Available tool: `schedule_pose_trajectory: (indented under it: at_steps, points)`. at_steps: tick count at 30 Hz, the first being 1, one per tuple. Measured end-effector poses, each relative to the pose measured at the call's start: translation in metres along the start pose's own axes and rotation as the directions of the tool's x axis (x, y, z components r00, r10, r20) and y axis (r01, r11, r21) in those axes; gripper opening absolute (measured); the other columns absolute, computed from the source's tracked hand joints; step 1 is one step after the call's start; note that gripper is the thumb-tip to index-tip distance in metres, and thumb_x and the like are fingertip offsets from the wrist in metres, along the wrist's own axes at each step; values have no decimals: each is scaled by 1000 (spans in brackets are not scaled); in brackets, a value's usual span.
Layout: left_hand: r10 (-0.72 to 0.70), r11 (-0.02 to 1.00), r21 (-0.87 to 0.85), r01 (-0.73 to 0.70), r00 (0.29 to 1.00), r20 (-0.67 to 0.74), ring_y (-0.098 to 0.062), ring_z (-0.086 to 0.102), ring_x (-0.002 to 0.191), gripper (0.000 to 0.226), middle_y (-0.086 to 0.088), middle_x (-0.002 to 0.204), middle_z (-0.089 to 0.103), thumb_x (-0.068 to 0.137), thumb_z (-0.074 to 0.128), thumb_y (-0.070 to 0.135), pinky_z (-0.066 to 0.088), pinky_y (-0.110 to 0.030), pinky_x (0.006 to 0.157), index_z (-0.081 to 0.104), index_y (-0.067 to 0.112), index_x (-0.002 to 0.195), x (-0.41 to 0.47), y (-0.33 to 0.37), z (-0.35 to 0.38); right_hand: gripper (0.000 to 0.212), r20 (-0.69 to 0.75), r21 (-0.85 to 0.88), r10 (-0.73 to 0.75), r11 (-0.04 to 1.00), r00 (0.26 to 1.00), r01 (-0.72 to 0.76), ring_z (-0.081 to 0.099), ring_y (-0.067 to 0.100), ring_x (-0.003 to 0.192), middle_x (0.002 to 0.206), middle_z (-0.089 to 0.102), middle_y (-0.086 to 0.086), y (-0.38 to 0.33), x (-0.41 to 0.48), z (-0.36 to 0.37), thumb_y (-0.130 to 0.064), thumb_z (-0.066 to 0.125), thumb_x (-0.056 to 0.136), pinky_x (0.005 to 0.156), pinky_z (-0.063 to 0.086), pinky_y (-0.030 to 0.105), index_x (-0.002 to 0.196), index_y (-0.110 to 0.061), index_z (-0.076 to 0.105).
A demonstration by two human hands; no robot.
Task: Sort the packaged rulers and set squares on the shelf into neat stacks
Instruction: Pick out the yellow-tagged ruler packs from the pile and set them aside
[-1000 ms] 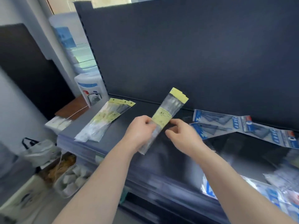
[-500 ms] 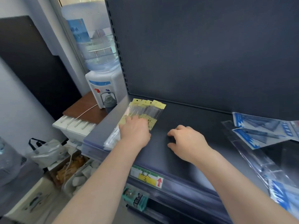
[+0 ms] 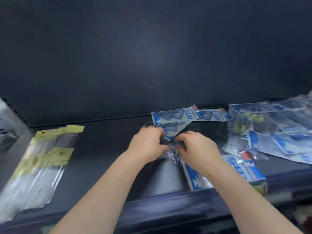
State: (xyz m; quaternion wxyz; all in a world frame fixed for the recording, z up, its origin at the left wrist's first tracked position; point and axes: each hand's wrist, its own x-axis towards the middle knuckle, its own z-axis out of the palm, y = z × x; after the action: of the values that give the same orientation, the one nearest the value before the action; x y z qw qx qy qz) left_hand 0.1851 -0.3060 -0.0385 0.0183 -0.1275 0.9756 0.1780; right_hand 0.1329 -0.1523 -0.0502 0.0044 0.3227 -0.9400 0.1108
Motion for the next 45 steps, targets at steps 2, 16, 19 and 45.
schedule_pose_trajectory:
  at_steps: [2, 16, 19, 45]
  points:
    - [171, 984, -80, -162, 976, 133, -13, 52, 105, 40, 12, 104, 60, 73, 76, 46, 49, -37, 88, 64, 33, 109, 10, 42, 13, 30, -20, -1, 107, 994, 994, -107, 53, 21, 110, 115, 60, -8, 41, -14, -6, -29, 45, 93, 80, 46, 34, 118, -36, 60]
    - [30, 987, 155, -46, 994, 105, -22, 62, 95, 41, 3, 100, 65, 80, 64, 54, 52, -35, 80, 63, 19, 103, 89, 194, 52, 27, -62, 59, 214, 976, 975, -210, 53, 21, 113, 119, 59, -9, 206, -37, -29, -29, 47, 94, 79, 45, 35, 116, -29, 62]
    - [-32, 991, 131, 24, 998, 61, -24, 61, 96, 52, 1, 103, 63, 79, 65, 59, 46, -32, 71, 56, 17, 109, 103, 216, 75, 31, -36, 47, 147, 988, 989, -145, 50, 21, 118, 125, 56, -9, 226, -35, -31, -23, 45, 94, 83, 44, 35, 121, -29, 59]
    - [-219, 975, 54, 215, 972, 85, -22, 62, 79, 35, 0, 83, 66, 71, 76, 45, 42, -30, 59, 66, 16, 87, 105, 216, 78, 24, 128, 158, -134, 981, 983, 113, 53, 15, 110, 111, 60, -12, 243, -26, -41, -42, 51, 92, 88, 41, 32, 112, -34, 63]
